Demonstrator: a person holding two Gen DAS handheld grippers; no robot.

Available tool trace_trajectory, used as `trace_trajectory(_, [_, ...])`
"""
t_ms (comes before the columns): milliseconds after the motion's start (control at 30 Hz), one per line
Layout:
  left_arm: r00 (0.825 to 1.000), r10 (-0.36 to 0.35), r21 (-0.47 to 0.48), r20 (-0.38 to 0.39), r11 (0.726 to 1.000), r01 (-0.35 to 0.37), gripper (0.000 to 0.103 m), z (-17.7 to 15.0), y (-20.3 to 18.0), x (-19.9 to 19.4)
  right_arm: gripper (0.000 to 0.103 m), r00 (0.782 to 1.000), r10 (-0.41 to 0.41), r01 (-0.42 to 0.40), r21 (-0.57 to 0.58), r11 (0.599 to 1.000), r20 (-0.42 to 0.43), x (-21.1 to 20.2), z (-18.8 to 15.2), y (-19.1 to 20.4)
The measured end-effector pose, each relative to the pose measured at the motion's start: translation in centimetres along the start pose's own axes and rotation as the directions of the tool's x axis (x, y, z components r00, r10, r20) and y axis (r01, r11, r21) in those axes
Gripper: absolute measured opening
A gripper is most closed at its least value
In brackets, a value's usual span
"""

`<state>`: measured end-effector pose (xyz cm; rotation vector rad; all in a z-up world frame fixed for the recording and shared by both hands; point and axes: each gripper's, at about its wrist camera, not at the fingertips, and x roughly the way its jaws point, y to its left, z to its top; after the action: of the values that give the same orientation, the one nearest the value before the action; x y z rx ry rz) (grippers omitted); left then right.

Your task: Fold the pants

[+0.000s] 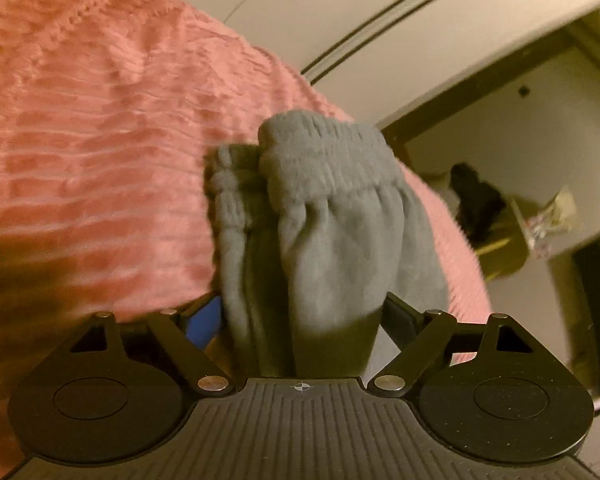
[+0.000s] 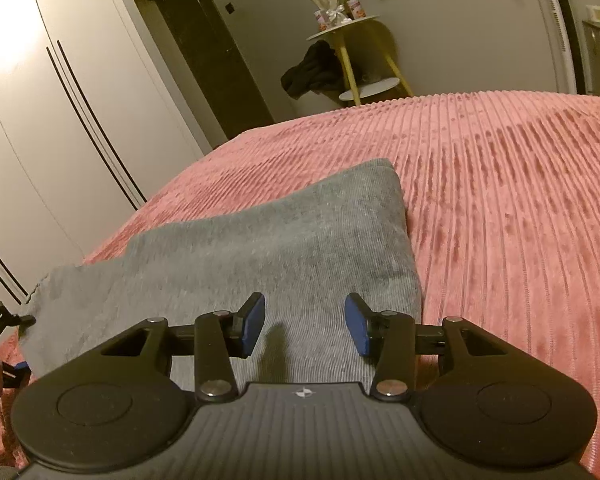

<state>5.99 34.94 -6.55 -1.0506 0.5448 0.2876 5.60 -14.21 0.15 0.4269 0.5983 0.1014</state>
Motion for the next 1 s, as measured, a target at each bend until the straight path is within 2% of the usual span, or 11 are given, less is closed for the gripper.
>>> trace_trajectory(67, [1.000, -0.029, -0.046, 0.007, 0.999, 0.029, 0.086, 0.8, 0.6, 0.7, 0.045, 1.000, -0.003, 0.003, -0.011, 1.000, 0.001, 0.1, -0.1, 0.1])
trace_trajectory(133, [0.999, -0.033, -0.083, 0.013, 0.996, 0.034, 0.053, 1.6, 1.0, 1.0, 0.046, 1.000, -0.005, 0.005, -0.017, 1.000, 0.003, 0.1, -0.1, 0.2])
trace_trajectory(233, [0.999, -0.040, -0.039, 0.005, 0.998, 0.040, 0.028, 2.4, 0.9, 1.3, 0.047, 1.000, 0.001, -0.001, -0.012, 1.000, 0.005, 0.0, -0.1, 0.1])
trace_trajectory(367, [0.977, -0.202, 0.052, 0.074, 0.979, 0.198, 0.026, 2.2, 0.3, -0.6, 0.047, 1.000, 0.017, -0.017, 0.017, 1.000, 0.005, -0.1, 0.0, -0.3])
trace_trajectory(433, [0.983, -0.162, 0.037, 0.085, 0.986, 0.160, 0.052, 2.4, 0.4, 0.2, 0.047, 1.000, 0.022, -0.022, 0.028, 0.999, 0.006, -0.1, 0.1, -0.5])
trace_trajectory(500, [0.993, -0.100, 0.003, 0.058, 0.995, 0.100, 0.066, 2.3, 0.5, 1.7, 0.047, 1.000, 0.025, -0.025, 0.031, 0.999, 0.005, -0.1, 0.1, -0.5])
trace_trajectory(567, [0.996, -0.068, -0.038, 0.063, 0.997, 0.071, 0.054, 2.3, 0.4, 2.7, 0.047, 1.000, 0.027, -0.027, 0.033, 0.999, 0.004, -0.1, 0.2, -0.6])
trace_trajectory(633, [0.996, -0.041, -0.025, 0.083, 0.999, 0.043, 0.030, 2.2, -0.9, 2.3, 0.047, 1.000, 0.027, -0.027, 0.039, 0.999, 0.006, -0.1, 0.3, -0.6])
trace_trajectory(733, [0.989, -0.072, 0.152, 0.131, 0.987, 0.051, 0.023, 1.6, -4.7, 0.3, 0.047, 1.000, 0.022, -0.024, 0.061, 0.998, 0.022, -0.4, 0.6, -0.9])
trace_trajectory(833, [0.979, -0.111, 0.428, 0.170, 0.903, 0.028, 0.023, -0.4, -10.2, -2.8, 0.047, 0.999, 0.032, -0.036, 0.108, 0.993, 0.036, -0.7, 0.9, -1.6])
trace_trajectory(1000, [0.953, -0.260, 0.739, 0.156, 0.671, 0.062, 0.023, -7.6, -18.6, -7.5, 0.047, 0.997, 0.063, -0.069, 0.130, 0.989, 0.054, -1.4, 1.2, -1.6])
